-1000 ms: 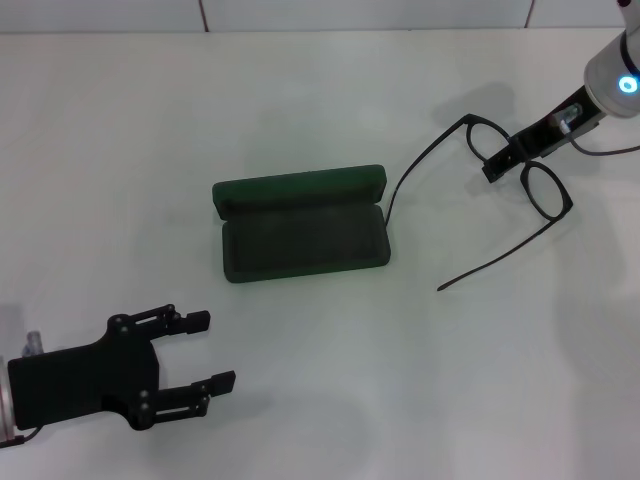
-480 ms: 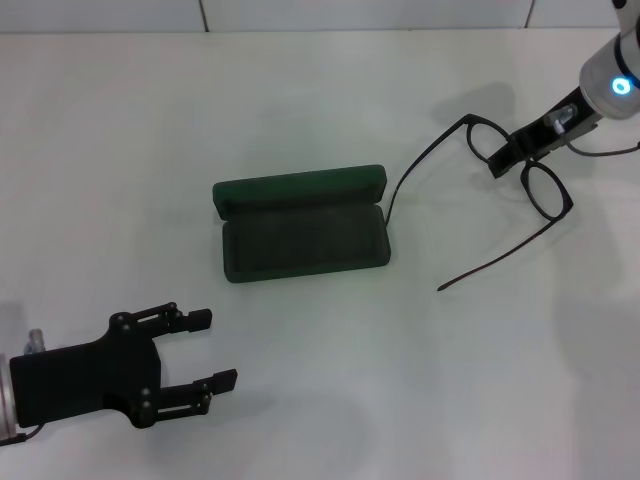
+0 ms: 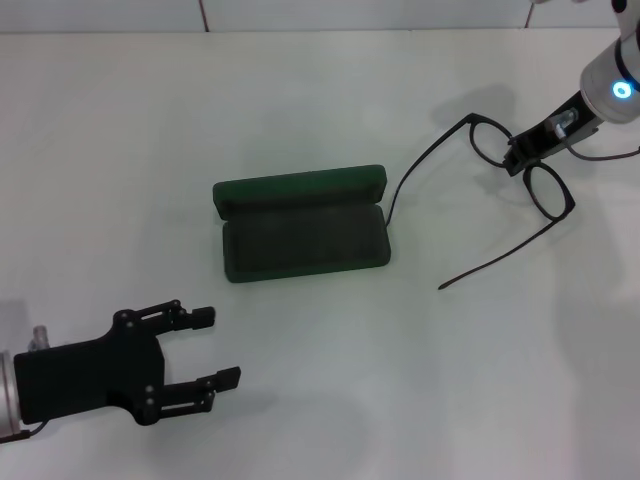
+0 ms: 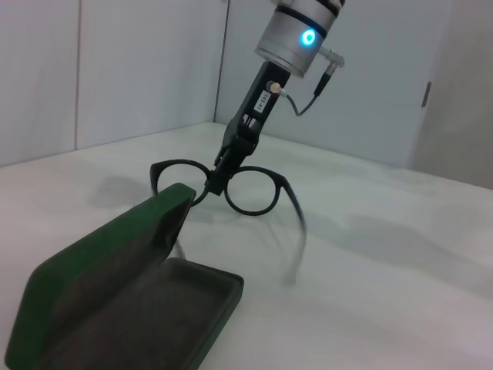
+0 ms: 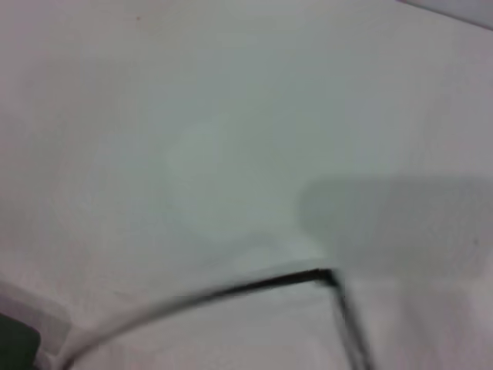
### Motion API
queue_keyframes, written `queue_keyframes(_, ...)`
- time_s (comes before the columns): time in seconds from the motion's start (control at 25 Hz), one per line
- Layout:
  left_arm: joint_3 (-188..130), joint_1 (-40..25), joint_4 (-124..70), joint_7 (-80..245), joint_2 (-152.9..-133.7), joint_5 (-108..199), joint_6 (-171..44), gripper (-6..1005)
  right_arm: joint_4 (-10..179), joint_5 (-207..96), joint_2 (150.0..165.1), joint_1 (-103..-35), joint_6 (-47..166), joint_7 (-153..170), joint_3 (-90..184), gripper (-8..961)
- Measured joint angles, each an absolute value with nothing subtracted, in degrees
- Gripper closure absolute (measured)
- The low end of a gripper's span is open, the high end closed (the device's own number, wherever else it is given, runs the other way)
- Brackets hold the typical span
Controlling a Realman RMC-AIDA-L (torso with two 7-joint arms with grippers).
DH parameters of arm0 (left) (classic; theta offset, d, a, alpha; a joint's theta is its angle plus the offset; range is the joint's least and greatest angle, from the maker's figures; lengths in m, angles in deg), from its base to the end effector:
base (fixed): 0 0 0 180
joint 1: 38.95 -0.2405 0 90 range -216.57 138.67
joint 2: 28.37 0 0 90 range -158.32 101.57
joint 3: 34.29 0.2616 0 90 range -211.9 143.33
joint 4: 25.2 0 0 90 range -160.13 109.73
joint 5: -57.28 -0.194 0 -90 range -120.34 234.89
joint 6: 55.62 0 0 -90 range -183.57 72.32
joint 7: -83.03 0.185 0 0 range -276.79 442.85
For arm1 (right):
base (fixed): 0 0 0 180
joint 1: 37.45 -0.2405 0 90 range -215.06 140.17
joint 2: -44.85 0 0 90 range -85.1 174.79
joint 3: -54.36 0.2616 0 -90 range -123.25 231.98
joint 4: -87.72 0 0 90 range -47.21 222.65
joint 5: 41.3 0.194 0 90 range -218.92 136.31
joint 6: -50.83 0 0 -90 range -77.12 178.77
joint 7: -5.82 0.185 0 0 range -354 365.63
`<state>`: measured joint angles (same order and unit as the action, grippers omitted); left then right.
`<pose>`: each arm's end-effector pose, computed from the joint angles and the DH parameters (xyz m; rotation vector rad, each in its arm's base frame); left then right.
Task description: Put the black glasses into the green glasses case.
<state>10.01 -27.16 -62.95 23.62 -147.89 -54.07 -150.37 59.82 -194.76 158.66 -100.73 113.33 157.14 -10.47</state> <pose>-0.3066 0.2297 -0.0475 -2.7232 -0.5074 -0.6618 0.1968 0.4624 -0.0529 -2.3360 1.1481 -0.3911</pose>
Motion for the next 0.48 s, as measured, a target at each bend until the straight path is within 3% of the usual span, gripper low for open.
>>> queue_keyframes(0.28, 10.0, -26.7, -62.6, 23.6, -147.83, -54.1, -150.4, 226, 59.4, -194.8, 158.39, -100.4, 113.4, 157.1, -10.4, 856)
queue_keyframes(0.48, 10.0, -26.6, -62.6, 23.6, -147.81, -54.1, -150.4, 227, 55.5, -194.7, 158.24, -98.4, 114.6, 156.9, -10.4, 856)
